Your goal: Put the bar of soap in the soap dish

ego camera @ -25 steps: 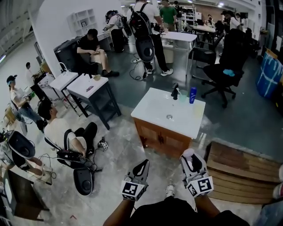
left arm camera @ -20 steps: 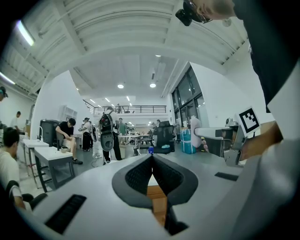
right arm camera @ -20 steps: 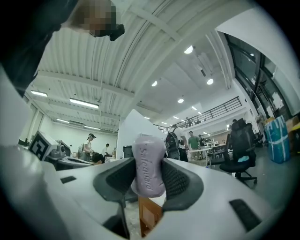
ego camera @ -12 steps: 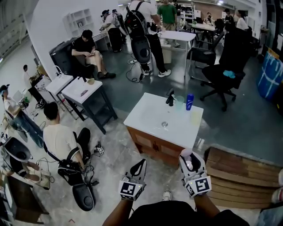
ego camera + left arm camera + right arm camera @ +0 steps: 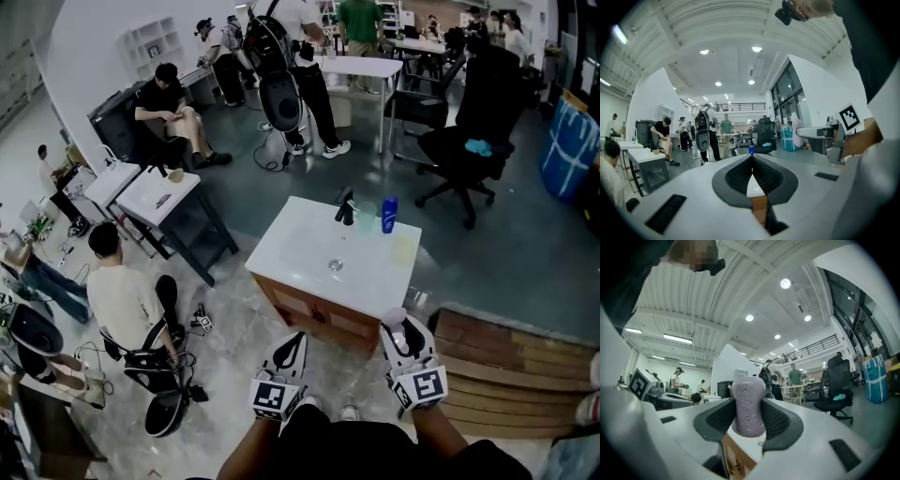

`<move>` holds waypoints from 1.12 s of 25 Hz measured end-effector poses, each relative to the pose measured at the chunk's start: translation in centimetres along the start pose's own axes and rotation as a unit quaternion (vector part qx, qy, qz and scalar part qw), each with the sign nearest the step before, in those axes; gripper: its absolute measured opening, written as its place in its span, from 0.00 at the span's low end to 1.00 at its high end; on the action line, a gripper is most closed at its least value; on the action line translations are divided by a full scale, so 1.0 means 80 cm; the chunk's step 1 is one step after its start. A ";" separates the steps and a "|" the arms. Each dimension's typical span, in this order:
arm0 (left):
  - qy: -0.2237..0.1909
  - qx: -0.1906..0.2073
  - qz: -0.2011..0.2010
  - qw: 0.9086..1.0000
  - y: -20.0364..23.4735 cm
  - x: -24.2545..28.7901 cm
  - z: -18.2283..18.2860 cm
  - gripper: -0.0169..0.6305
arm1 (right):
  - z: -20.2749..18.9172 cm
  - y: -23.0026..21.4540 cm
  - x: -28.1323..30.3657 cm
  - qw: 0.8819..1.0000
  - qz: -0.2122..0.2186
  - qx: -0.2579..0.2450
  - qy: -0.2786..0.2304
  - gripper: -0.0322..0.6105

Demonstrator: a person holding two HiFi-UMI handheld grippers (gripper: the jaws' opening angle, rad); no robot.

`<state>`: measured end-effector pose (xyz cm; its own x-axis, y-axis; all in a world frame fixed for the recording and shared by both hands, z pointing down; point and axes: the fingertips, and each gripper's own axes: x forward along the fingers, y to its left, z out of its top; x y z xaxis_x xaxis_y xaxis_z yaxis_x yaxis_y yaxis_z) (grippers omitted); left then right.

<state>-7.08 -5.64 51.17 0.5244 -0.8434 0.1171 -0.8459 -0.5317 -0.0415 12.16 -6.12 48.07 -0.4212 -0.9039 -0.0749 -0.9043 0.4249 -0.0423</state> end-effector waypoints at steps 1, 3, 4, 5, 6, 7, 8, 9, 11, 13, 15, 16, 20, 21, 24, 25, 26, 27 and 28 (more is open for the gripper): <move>0.000 0.000 0.000 1.000 0.003 0.005 -0.001 0.06 | -0.004 -0.004 0.004 1.000 -0.003 0.004 0.000 0.34; 0.000 0.001 -0.003 1.000 0.009 0.016 -0.002 0.06 | -0.008 -0.008 0.013 1.000 -0.003 -0.001 0.003 0.34; 0.000 0.001 -0.005 1.000 0.013 0.023 -0.003 0.06 | -0.009 -0.011 0.018 1.000 -0.002 -0.006 0.004 0.34; 0.000 0.002 -0.007 1.000 0.017 0.031 -0.003 0.06 | -0.010 -0.014 0.023 1.000 -0.003 -0.009 0.005 0.34; 0.001 0.002 -0.010 1.000 0.021 0.039 -0.002 0.06 | -0.010 -0.018 0.029 1.000 -0.005 -0.011 0.005 0.34; 0.002 0.003 -0.014 1.000 0.025 0.048 -0.001 0.06 | -0.010 -0.022 0.036 1.000 -0.008 -0.012 0.004 0.34; 0.002 0.004 -0.017 1.000 0.030 0.058 0.000 0.06 | -0.010 -0.027 0.044 1.000 -0.011 -0.013 0.003 0.34; 0.001 0.005 -0.020 1.000 0.034 0.067 0.002 0.06 | -0.010 -0.033 0.051 1.000 -0.014 -0.014 0.002 0.34; -0.002 0.008 -0.028 1.000 0.044 0.086 0.004 0.06 | -0.011 -0.043 0.066 1.000 -0.023 -0.014 0.003 0.34; 0.001 0.008 -0.036 0.999 0.055 0.106 0.005 0.06 | -0.017 -0.053 0.083 0.999 -0.033 -0.014 0.006 0.34; 0.001 0.009 -0.045 0.999 0.068 0.127 0.008 0.06 | -0.022 -0.061 0.101 0.999 -0.043 -0.013 0.009 0.34; 0.000 0.010 -0.051 0.999 0.075 0.138 0.012 0.06 | -0.023 -0.064 0.111 0.999 -0.048 -0.013 0.011 0.34; -0.001 0.011 -0.071 0.997 0.104 0.182 0.019 0.06 | -0.025 -0.078 0.152 0.997 -0.066 -0.019 0.021 0.34; 0.001 0.012 -0.076 0.997 0.112 0.193 0.019 0.06 | -0.027 -0.083 0.162 0.997 -0.073 -0.018 0.025 0.34; 0.008 0.015 -0.094 0.995 0.136 0.219 0.016 0.06 | -0.037 -0.097 0.187 0.994 -0.104 -0.010 0.043 0.34; 0.010 0.015 -0.099 0.995 0.144 0.227 0.014 0.06 | -0.040 -0.100 0.195 0.992 -0.115 -0.011 0.050 0.34; 0.011 0.014 -0.105 0.994 0.153 0.235 0.012 0.06 | -0.043 -0.104 0.203 0.990 -0.125 -0.013 0.057 0.34; 0.011 0.013 -0.111 0.994 0.161 0.243 0.009 0.06 | -0.046 -0.108 0.210 0.989 -0.136 -0.016 0.064 0.34; 0.011 0.013 -0.117 0.993 0.168 0.252 0.006 0.06 | -0.050 -0.113 0.217 0.987 -0.147 -0.017 0.069 0.34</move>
<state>-7.86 -29.82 52.46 0.7037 -0.6948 0.1486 -0.6983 -0.7149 -0.0355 12.78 -25.84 51.16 -0.1431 -0.9871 0.0722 -0.9897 0.1429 -0.0076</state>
